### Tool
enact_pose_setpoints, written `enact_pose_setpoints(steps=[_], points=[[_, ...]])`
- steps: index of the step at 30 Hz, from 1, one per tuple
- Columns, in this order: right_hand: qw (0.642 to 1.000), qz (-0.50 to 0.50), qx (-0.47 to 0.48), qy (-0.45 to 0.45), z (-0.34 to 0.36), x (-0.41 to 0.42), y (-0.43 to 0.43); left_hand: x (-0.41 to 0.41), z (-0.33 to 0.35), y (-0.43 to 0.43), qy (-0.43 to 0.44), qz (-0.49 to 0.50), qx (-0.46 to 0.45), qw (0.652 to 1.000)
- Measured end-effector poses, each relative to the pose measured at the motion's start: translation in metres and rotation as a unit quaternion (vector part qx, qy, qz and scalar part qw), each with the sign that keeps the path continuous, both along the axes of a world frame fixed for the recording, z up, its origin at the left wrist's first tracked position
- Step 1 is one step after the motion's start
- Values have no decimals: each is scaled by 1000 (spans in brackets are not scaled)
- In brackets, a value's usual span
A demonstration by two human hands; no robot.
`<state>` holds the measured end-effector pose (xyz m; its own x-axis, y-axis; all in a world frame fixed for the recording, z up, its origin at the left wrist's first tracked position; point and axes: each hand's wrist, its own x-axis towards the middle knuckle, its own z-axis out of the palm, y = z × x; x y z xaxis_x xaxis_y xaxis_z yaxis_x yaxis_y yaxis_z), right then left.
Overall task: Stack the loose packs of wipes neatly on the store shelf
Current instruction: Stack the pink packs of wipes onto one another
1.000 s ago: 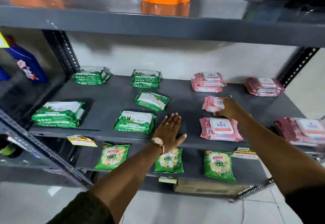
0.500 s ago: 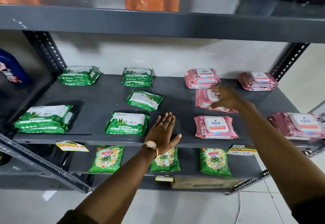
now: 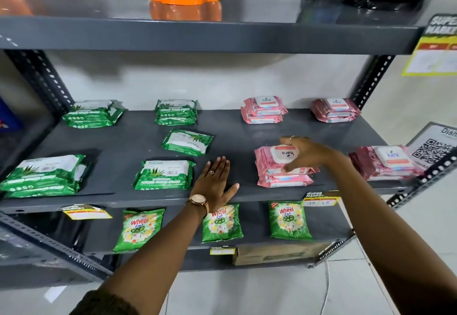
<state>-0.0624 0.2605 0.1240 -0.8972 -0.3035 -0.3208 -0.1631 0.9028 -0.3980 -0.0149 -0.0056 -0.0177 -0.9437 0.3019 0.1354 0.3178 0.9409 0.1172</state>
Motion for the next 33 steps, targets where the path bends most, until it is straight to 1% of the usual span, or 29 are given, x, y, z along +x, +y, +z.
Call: enact_pose_setpoints(steps=[3, 5, 6, 8, 9, 11, 12, 13, 14, 15, 16, 17, 18, 19, 21, 23, 25, 27, 30, 33], points=[[1000, -9, 15, 17, 11, 0, -1, 0, 2, 0, -9, -1, 1, 1000], [996, -24, 63, 60, 13, 4, -8, 0, 3, 0, -17, 0, 0, 1000], [989, -46, 102, 92, 14, 6, -13, 0, 4, 0, -19, 0, -1, 1000], [964, -105, 187, 159, 16, 13, -24, 0, 5, 1, -21, 1, 1, 1000], [951, -128, 215, 179, 16, 14, -28, 1, 6, 1, -22, 2, 3, 1000], [942, -161, 220, 196, 18, 16, -29, 1, 6, 1, -22, 2, 0, 1000], [940, -156, 224, 207, 20, 16, -27, 1, 6, 1, -20, 1, -2, 1000], [941, -123, 223, 222, 21, 15, -21, 1, 5, 1, -17, 1, -4, 1000], [948, -63, 213, 229, 20, 11, -12, 0, 5, 1, -15, 2, -4, 1000], [953, 19, 202, 225, 18, 9, -5, 0, 5, 1, -14, 2, -4, 1000], [948, 107, 202, 223, 14, 9, 0, 0, 4, 0, -15, 1, -3, 1000], [936, 173, 209, 222, 9, 11, 4, 0, 4, 0, -17, 0, -3, 1000], [928, 211, 214, 221, 5, 11, 6, 0, 3, 0, -18, -1, -2, 1000], [925, 225, 210, 222, 1, 10, 6, 0, 3, 0, -17, -1, -2, 1000], [927, 226, 207, 218, -1, 9, 5, 1, 4, 0, -15, 0, 1, 1000], [934, 204, 220, 194, 2, 6, 2, 2, 5, 1, -14, -1, 3, 1000], [950, 158, 226, 148, 4, 4, -2, 2, 5, 1, -8, -1, 6, 1000], [966, 110, 205, 114, 4, 7, -7, 2, 6, 1, -8, 0, 7, 1000], [974, 75, 183, 109, 1, 13, -12, 2, 5, 1, -11, -1, 6, 1000], [974, 67, 177, 120, -2, 17, -11, 1, 5, 2, -10, 0, 4, 1000]])
